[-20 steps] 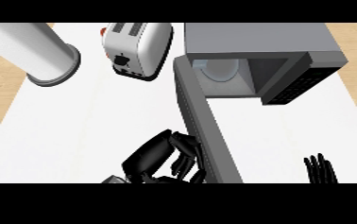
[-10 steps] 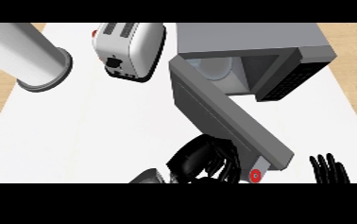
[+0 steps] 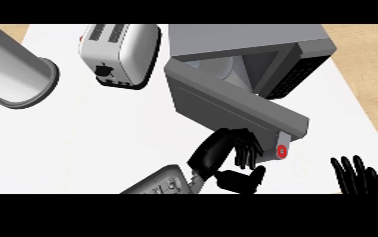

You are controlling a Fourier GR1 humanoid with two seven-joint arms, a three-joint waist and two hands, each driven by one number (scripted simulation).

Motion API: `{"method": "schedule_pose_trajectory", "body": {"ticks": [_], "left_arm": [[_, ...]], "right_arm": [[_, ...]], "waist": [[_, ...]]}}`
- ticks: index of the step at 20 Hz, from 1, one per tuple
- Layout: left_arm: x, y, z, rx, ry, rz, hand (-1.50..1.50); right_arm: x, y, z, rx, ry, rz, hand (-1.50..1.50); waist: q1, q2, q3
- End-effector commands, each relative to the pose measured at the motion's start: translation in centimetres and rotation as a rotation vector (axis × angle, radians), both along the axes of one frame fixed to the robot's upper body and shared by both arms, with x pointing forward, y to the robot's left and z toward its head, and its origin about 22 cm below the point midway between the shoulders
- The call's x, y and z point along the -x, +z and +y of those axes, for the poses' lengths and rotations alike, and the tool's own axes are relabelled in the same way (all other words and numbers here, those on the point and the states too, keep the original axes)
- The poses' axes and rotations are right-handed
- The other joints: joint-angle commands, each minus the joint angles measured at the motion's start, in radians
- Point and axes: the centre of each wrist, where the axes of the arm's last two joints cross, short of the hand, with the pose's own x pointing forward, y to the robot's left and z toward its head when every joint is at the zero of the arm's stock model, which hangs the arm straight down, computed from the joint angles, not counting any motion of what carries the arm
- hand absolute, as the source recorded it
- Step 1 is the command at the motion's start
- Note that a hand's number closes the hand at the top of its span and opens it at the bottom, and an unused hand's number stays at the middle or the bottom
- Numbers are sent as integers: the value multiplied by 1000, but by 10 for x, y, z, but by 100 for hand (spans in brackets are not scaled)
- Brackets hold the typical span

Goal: Pick up the milk, place it into the microwave and close the microwave

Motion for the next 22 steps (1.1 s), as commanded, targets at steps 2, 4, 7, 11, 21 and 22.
{"method": "schedule_pose_trajectory", "body": {"ticks": [2,4,7,11,21,22], "left_arm": [[-13,5,-4,117,83,-11,-150],[-24,9,-4,125,144,-42,-150],[-46,21,-3,144,242,-60,-150],[-59,25,-2,183,302,-56,150],[-97,48,1,282,372,-73,150],[-102,52,1,297,366,-65,150]], "right_arm": [[-7,21,-2,4,79,-49,-150],[0,23,5,-20,101,-43,-150],[1,28,2,-19,132,-30,-150],[-1,41,9,-27,179,-49,-150],[-2,61,7,-50,229,-65,-150],[1,60,4,-51,224,-53,-150]], "waist": [[-52,17,-3],[-68,14,-2],[-80,18,0],[-109,28,-2],[-170,53,-1],[-175,56,0]]}}
